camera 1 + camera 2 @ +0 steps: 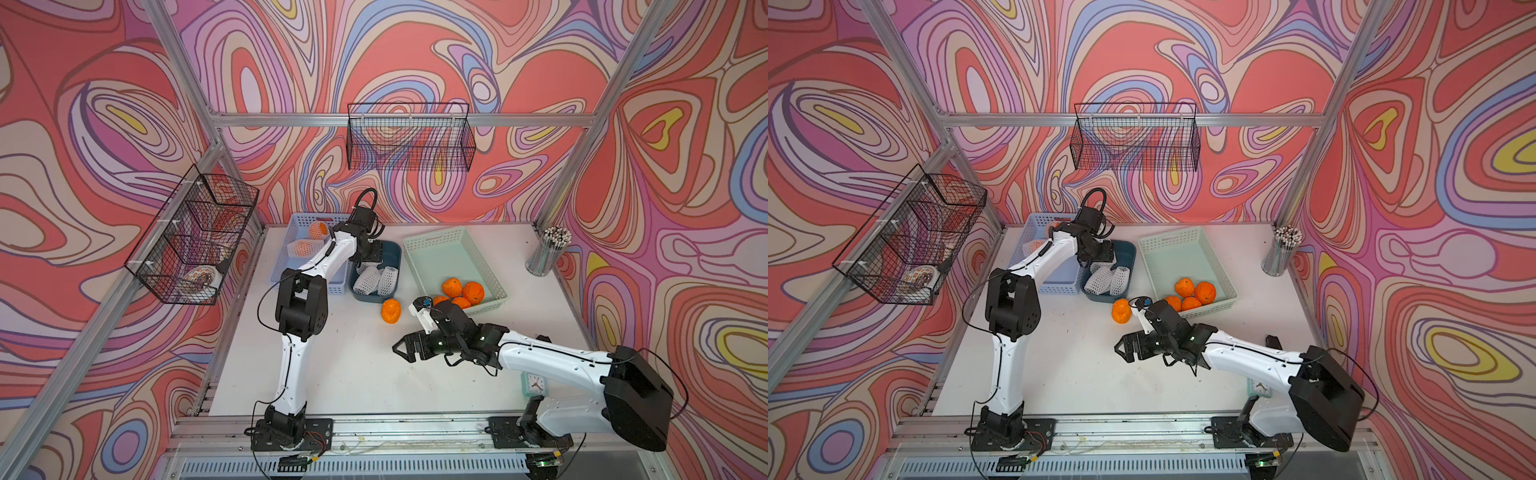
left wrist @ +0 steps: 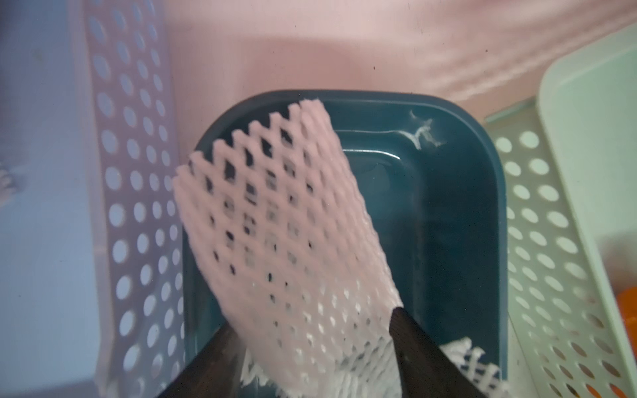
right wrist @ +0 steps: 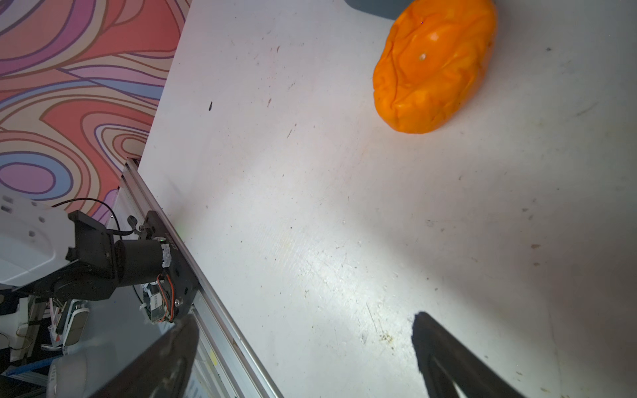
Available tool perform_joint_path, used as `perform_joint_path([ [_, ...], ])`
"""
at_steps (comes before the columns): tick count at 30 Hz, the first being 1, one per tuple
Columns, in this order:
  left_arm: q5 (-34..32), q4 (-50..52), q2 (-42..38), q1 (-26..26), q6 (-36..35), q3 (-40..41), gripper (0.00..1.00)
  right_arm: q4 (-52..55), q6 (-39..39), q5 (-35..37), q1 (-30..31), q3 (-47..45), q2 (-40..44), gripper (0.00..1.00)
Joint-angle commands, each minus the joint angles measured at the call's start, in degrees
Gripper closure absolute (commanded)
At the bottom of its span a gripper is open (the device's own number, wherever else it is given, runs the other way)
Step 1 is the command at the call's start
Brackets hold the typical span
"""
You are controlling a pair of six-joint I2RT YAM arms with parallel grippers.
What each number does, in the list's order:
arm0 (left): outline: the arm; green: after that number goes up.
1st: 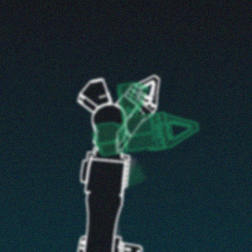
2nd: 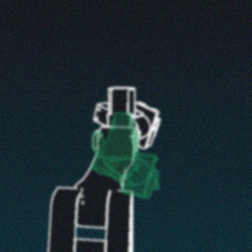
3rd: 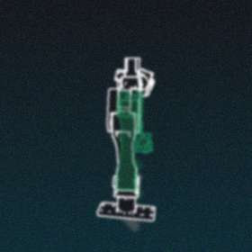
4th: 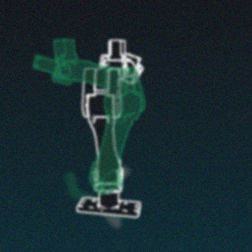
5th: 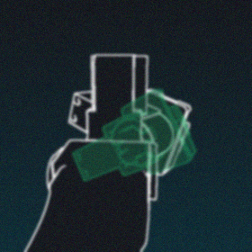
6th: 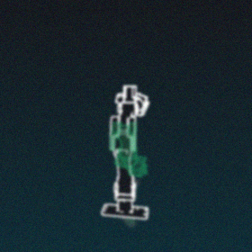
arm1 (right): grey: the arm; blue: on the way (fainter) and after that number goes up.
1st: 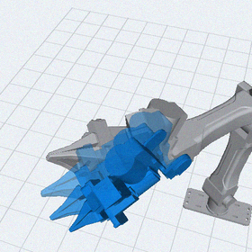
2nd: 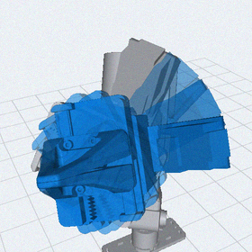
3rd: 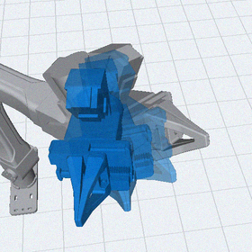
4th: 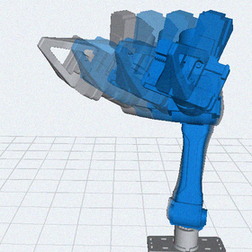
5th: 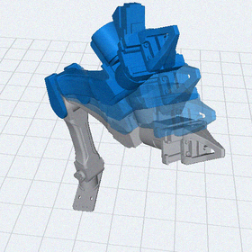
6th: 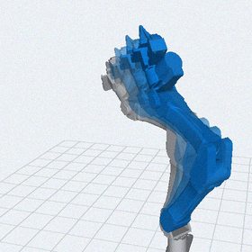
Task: Remove foam nets from oranges
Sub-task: Place the foam net into the storage box, then pick up the orange from the center of the board.
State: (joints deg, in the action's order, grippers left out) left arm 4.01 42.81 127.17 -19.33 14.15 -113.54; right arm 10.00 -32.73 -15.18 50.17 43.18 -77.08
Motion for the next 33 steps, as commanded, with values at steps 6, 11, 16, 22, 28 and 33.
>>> perform_joint_path([
  [6,1.09,1.56,-7.72,0.39,0.43,2.53,0.16,0.81,1.00,2.23,-0.24,0.11,-0.80,0.02],
  [11,2.54,3.12,-7.94,0.48,0.96,1.51,0.13,0.98,1.18,2.75,-0.20,-0.19,-0.39,0.02],
  [16,5.76,-2.74,-16.04,0.42,2.99,8.18,0.13,1.70,0.91,5.36,-0.31,-0.30,0.20,0.02],
  [22,6.38,-17.17,-36.70,0.43,6.52,26.06,0.10,0.81,0.84,6.45,-0.40,0.57,-0.83,0.02],
  [28,3.27,-24.68,-56.86,-0.48,6.89,42.43,0.07,-1.33,2.70,6.63,-1.22,2.63,-5.45,0.02],
  [33,0.50,-20.15,-70.48,-1.90,5.54,49.38,0.04,-2.01,4.71,5.63,-2.20,7.53,-12.69,0.02],
])
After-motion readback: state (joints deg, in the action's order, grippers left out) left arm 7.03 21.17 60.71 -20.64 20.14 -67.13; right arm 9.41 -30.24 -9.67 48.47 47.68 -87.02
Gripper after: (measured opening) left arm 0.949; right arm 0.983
